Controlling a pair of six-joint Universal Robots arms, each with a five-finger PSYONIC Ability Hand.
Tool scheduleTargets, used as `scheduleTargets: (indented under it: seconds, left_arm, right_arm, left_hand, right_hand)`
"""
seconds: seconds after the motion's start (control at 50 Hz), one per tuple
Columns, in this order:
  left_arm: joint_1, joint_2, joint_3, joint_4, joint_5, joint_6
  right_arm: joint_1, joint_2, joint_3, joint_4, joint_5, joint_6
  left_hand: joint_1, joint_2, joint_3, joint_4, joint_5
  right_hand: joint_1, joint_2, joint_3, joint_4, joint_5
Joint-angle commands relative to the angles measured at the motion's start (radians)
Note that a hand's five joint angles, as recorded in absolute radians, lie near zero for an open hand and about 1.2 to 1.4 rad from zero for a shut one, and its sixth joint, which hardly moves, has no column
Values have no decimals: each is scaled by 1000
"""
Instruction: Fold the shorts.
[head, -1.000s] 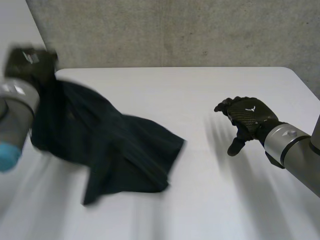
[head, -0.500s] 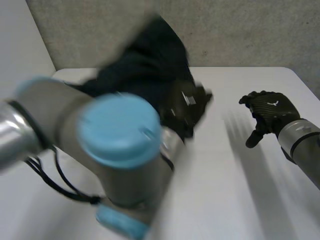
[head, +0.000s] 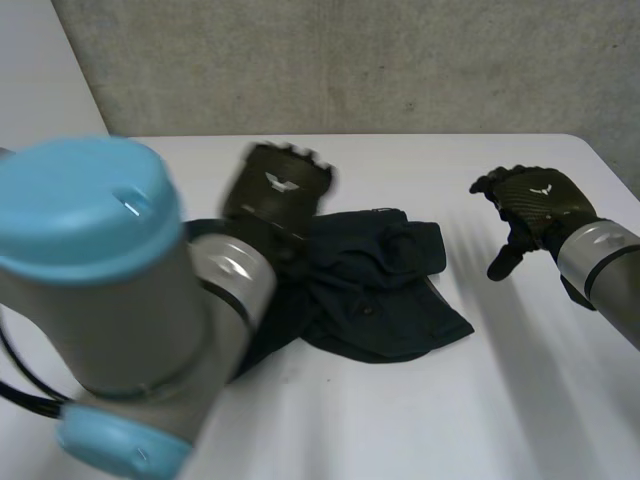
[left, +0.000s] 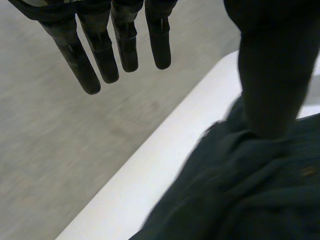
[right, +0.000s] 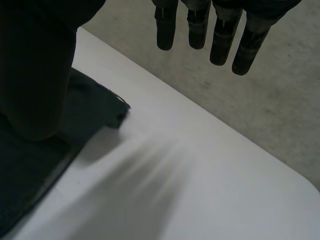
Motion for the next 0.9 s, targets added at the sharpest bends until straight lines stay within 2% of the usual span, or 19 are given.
scheduleTargets:
  seconds: [0.02,0.04,0.12,0.24,0.32,0.4,0.48,0.52,0.56,0.58,0.64,0.74,0.84,0.9]
  left_arm:
    - [178,25,-72,-11,-1,-125]
    - [201,23,-93,-11,-2,-178]
    - [233,12,-139,-11,-7,-272]
    - [236,-67,-139,6,-7,-289]
    - [244,-164,-55,39,-4,-283]
    - [270,-283,77,28,10,-277]
    - [296,-414,199,-12,13,-220]
    - [301,-475,262,-40,13,-177]
    - [299,-508,296,-58,15,-159]
    - [298,-535,324,-73,22,-142]
    - [296,-546,370,-87,47,-139]
    - [287,-479,419,-106,79,-133]
    - [293,-270,418,-100,85,-137]
    - [299,-138,416,-90,82,-149]
  right_arm:
    - [8,59,-113,70,-105,0]
    - [14,73,-128,70,-108,1]
    - [84,182,-225,73,-105,-2]
    - [166,349,-346,75,-103,-43]
    - [183,439,-385,64,-93,-95]
    - [201,515,-420,30,-44,-129]
    - [221,579,-457,-53,50,-146]
    - [221,596,-467,-103,84,-155]
    - [221,596,-472,-125,96,-158]
    - [221,593,-477,-134,96,-166]
    - [221,553,-484,-136,93,-175]
    - [222,406,-489,-133,87,-173]
    - [224,234,-509,-97,44,-164]
    - [223,148,-543,-7,10,-164]
  left_hand:
    - [42,57,55,62,70]
    - [42,57,55,63,70]
    - [42,57,55,63,70]
    - [36,51,49,57,64]
    - [39,54,52,60,67]
    - [48,63,61,68,76]
    - [127,142,140,147,155]
    - [241,256,255,262,269]
    - [361,376,375,382,389]
    - [626,641,640,647,654]
    - [983,998,997,1004,1011]
    - [990,1005,1003,1010,1018]
    - [990,1005,1003,1010,1018]
    - [990,1005,1003,1010,1018]
  right_hand:
    - [-32,-46,-40,-59,-71]
    - [-32,-46,-40,-59,-71]
    - [-32,-46,-40,-59,-71]
    - [49,35,40,22,9]
    - [87,73,78,60,48]
    - [111,96,102,83,71]
    - [392,377,383,364,352]
    - [819,805,811,792,780]
    - [1145,1131,1137,1118,1106]
    - [1190,1175,1181,1162,1150]
    - [1190,1176,1181,1163,1151]
    - [1190,1176,1181,1163,1151]
    - [1190,1176,1181,1163,1151]
    - [1190,1176,1181,1163,1151]
